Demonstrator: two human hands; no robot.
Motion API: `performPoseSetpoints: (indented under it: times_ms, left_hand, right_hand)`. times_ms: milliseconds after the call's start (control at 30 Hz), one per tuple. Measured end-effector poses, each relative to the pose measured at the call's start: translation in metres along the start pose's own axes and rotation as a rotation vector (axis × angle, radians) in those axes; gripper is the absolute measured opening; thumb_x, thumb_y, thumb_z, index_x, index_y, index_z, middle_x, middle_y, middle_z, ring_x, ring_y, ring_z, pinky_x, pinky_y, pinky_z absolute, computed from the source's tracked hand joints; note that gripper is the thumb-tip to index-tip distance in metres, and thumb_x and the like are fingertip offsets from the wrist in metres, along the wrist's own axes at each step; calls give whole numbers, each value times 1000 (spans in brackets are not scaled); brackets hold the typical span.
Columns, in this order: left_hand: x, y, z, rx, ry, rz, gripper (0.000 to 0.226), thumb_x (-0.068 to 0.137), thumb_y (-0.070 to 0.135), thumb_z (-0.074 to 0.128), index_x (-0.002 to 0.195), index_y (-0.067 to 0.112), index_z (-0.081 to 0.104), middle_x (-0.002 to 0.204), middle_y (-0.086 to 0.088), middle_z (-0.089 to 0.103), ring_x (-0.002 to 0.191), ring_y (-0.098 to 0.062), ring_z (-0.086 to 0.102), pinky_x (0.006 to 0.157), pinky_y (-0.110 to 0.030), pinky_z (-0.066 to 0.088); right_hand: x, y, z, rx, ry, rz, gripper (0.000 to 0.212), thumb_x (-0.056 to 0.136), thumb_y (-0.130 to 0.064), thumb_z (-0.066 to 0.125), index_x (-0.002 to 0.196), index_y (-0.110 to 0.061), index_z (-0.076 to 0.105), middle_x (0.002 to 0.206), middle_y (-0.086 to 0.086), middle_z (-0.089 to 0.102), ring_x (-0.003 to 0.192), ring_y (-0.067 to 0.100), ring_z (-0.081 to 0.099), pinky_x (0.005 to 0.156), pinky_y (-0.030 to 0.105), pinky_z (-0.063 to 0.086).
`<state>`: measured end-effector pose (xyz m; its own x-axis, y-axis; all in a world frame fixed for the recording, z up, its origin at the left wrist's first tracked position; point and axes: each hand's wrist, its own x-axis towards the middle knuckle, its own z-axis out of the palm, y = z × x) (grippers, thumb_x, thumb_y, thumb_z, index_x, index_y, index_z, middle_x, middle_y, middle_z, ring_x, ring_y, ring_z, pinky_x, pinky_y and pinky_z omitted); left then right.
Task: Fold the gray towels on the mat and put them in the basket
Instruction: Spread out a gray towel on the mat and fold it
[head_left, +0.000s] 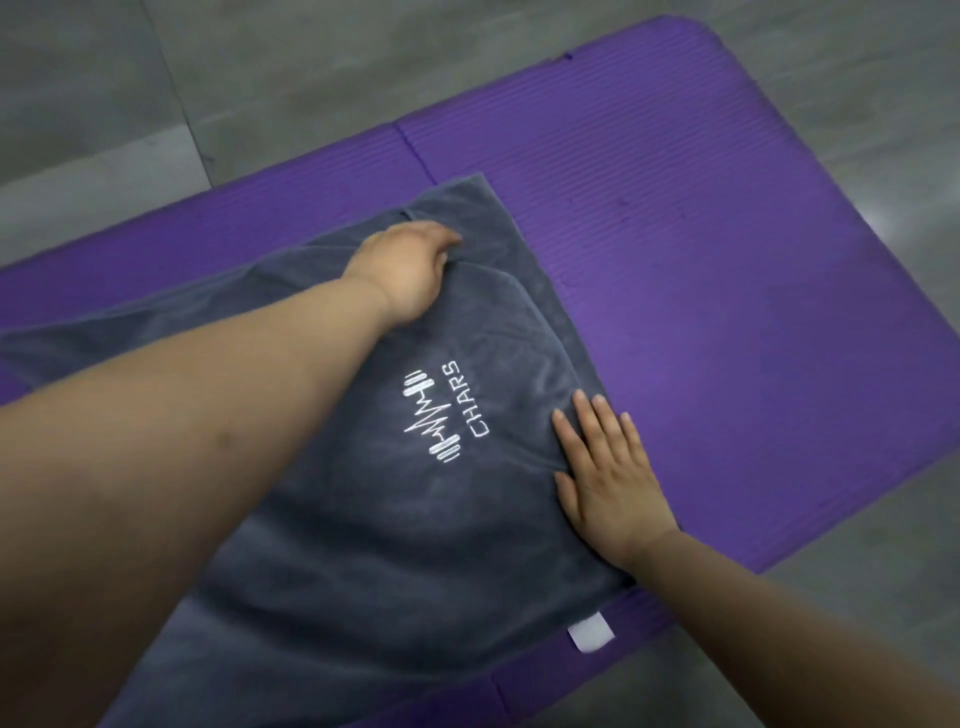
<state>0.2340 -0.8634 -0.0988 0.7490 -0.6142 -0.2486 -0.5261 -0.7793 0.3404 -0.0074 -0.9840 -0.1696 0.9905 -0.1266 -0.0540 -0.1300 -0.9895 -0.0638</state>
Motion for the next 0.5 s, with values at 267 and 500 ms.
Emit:
performPoseSetpoints:
  times_ms: [267,500]
  left_hand:
    - [6,41,15,269,-287,356,46,79,14,52,124,23,43,122,-5,56,122,-20,43,108,-33,16]
    - [-2,12,-20,934,-347,559,26,86,29,48,104,18,63,109,1,66,112,-20,45,104,-34,22]
  right_hand:
    - [0,1,4,-8,-12,-18,54,77,-34,36,127,-11,38,128,20,57,123,29,32,110,35,6]
    - [0,2,4,-8,5,-9,46,89,-33,25,129,-13,37,136,11,37,124,28,32,111,36,5]
